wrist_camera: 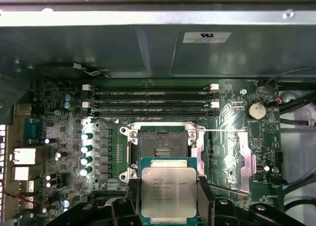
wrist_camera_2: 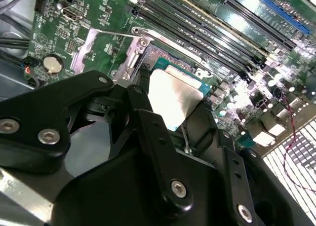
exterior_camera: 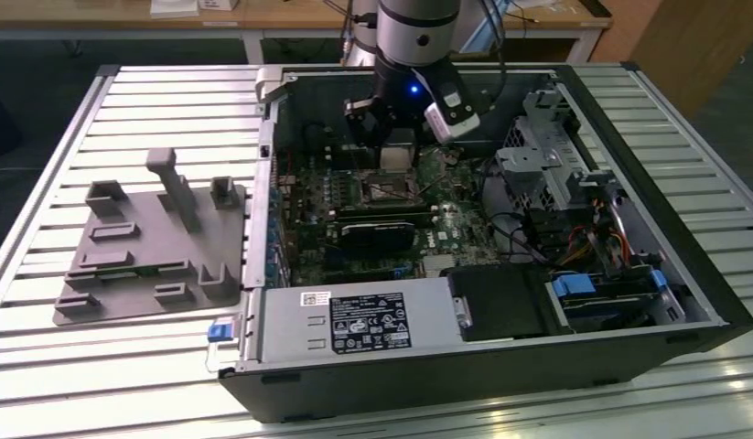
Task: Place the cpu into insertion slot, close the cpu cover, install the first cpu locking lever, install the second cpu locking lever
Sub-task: 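Place the cpu into insertion slot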
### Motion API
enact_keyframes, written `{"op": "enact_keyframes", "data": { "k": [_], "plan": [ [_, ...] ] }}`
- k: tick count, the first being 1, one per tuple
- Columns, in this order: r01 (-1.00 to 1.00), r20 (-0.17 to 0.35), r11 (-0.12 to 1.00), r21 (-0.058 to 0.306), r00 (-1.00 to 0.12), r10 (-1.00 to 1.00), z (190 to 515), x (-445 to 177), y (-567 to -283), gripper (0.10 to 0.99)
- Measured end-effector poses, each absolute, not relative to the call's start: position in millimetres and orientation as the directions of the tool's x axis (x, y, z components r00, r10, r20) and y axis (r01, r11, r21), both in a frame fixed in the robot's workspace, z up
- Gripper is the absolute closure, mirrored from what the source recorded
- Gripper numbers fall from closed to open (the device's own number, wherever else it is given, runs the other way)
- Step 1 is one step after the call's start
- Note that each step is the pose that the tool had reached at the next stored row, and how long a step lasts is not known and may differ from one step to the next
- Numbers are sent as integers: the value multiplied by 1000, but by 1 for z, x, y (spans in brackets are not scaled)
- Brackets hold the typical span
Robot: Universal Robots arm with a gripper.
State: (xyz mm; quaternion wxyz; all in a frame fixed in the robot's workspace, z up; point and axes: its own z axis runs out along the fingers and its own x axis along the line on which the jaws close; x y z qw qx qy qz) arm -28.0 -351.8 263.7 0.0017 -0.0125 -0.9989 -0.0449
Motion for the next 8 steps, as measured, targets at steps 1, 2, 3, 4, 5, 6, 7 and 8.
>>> {"op": "enact_keyframes", "data": {
  "k": [1, 2, 3, 4, 5, 6, 7, 8],
  "plan": [
    [25, 4, 996, 90, -1000, 25, 262, -28, -352, 545],
    [25, 4, 996, 90, -1000, 25, 260, -29, -352, 545],
    [25, 4, 996, 89, -1000, 25, 259, -29, -351, 545],
    [25, 4, 996, 89, -1000, 25, 257, -29, -351, 545],
    [25, 4, 996, 88, -1000, 25, 256, -29, -351, 545],
    [25, 4, 996, 87, -1000, 25, 255, -29, -351, 545],
    [25, 4, 996, 85, -1000, 25, 254, -29, -351, 545],
    [25, 4, 996, 83, -1000, 25, 253, -29, -351, 545]
  ]
}}
